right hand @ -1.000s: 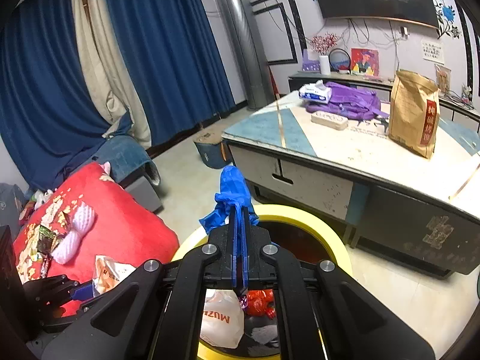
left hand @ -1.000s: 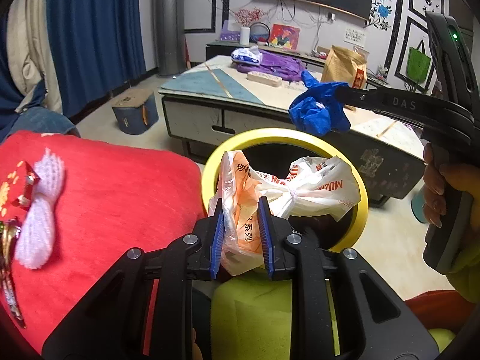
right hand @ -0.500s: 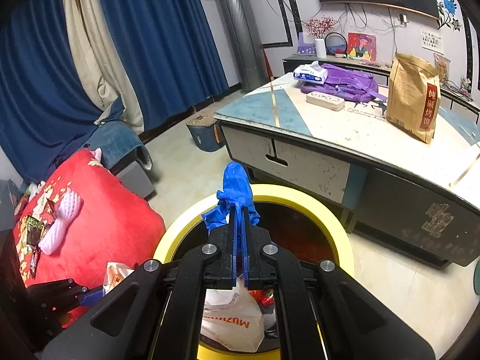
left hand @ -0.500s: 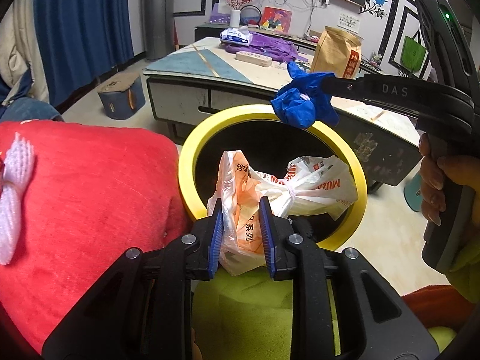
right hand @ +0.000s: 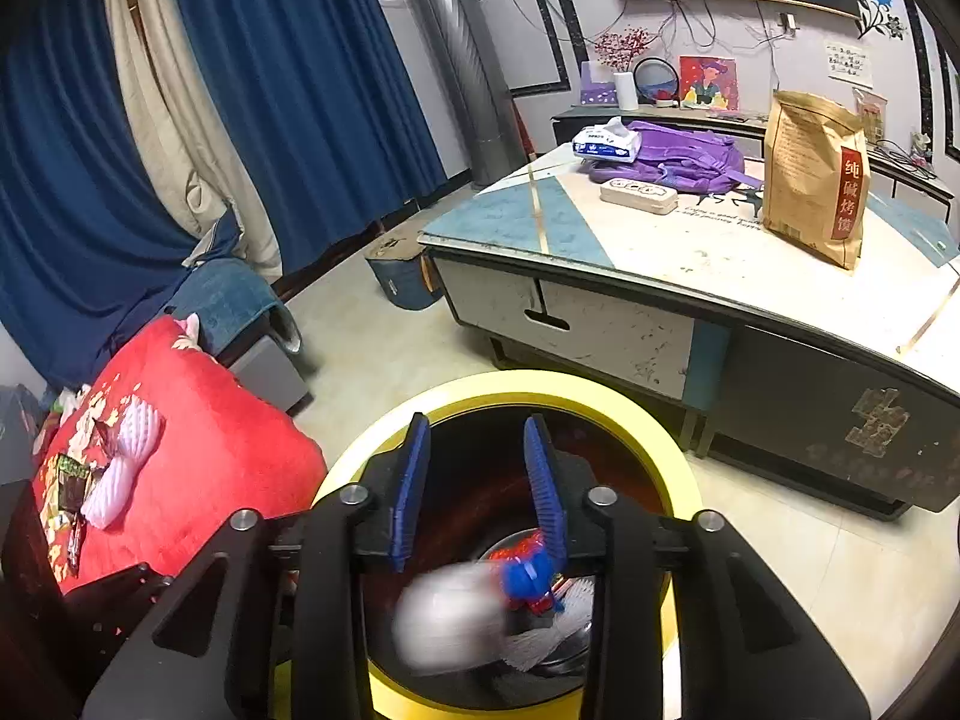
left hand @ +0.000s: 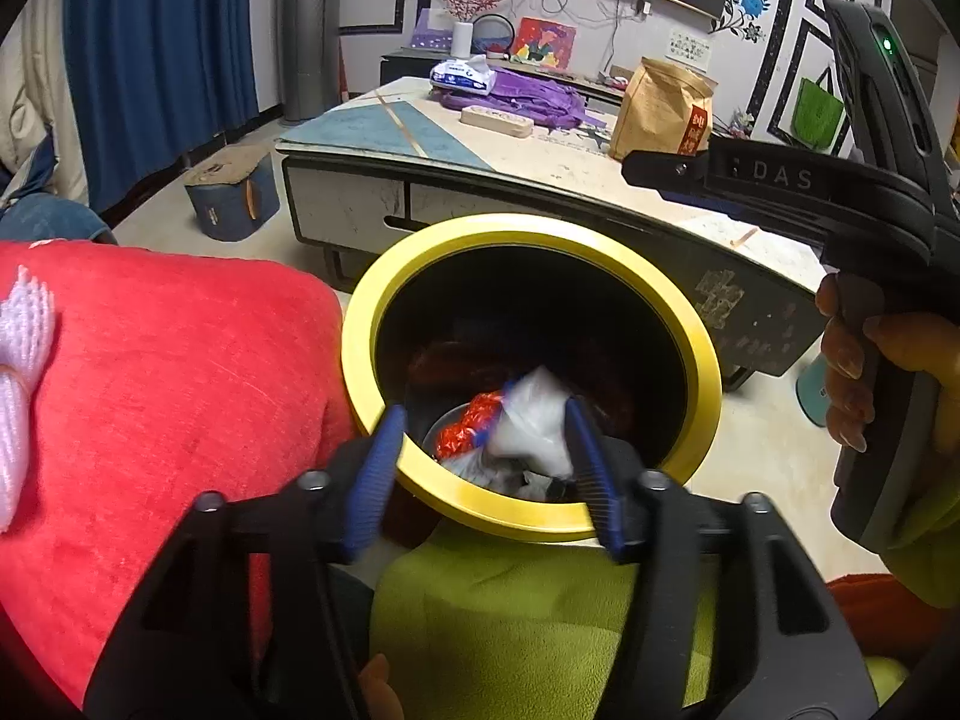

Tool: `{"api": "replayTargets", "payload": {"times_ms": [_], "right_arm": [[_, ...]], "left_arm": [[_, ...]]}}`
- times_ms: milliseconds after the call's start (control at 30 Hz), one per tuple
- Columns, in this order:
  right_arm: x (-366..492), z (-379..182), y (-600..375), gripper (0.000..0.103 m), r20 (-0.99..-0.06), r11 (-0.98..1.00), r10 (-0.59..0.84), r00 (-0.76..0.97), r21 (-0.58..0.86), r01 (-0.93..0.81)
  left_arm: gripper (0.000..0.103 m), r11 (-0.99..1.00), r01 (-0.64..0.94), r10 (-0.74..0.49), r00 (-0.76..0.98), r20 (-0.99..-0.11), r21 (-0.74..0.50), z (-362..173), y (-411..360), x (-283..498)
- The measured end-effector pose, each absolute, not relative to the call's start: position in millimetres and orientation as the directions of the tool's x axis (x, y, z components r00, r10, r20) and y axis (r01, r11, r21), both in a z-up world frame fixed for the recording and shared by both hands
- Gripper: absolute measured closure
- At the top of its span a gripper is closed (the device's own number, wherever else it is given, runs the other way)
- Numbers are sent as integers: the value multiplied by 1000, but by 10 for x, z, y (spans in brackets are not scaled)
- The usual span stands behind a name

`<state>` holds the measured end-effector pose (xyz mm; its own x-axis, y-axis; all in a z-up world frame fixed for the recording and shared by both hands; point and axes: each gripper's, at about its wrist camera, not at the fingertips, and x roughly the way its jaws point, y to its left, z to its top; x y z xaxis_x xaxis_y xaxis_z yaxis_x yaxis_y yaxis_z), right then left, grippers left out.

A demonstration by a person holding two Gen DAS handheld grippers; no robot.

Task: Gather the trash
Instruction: 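Open both grippers to drop the bag and glove into the bin, then move both tools back over the candy wrappers on the bed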

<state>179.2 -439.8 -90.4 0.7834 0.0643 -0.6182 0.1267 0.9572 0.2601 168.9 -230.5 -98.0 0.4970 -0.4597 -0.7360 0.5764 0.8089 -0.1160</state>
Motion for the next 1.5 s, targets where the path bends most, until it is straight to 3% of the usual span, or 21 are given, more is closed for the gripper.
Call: {"api": "replayTargets", "payload": {"times_ms": [67, 133, 233, 400, 967, 1500], "right_arm": [[1769, -886, -4407, 58, -611, 957, 56, 790, 259, 133], [1753, -866, -4388, 55, -604, 958, 50, 795, 253, 132], [1723, -830, -4365, 47, -591, 962, 41, 805, 241, 128], [1676, -760, -4304, 37, -571, 966, 32, 820, 227, 121], [1518, -487, -3972, 32, -509, 975, 87, 856, 218, 31], [1384, -309, -3244, 31, -458, 964, 258, 851, 182, -194]], "left_arm": [[42, 815, 566, -463, 506, -728, -125, -947, -2267, 1687], [23, 820, 556, -468, 516, -718, -135, -916, -2220, 1688], [11, 834, 528, -472, 536, -700, -159, -855, -2120, 1699], [11, 859, 485, -459, 589, -665, -164, -730, -1963, 1682], [11, 929, 334, -363, 746, -558, -158, -362, -1416, 1633], [11, 978, 156, -204, 860, -467, -139, -76, -760, 1567]]}}
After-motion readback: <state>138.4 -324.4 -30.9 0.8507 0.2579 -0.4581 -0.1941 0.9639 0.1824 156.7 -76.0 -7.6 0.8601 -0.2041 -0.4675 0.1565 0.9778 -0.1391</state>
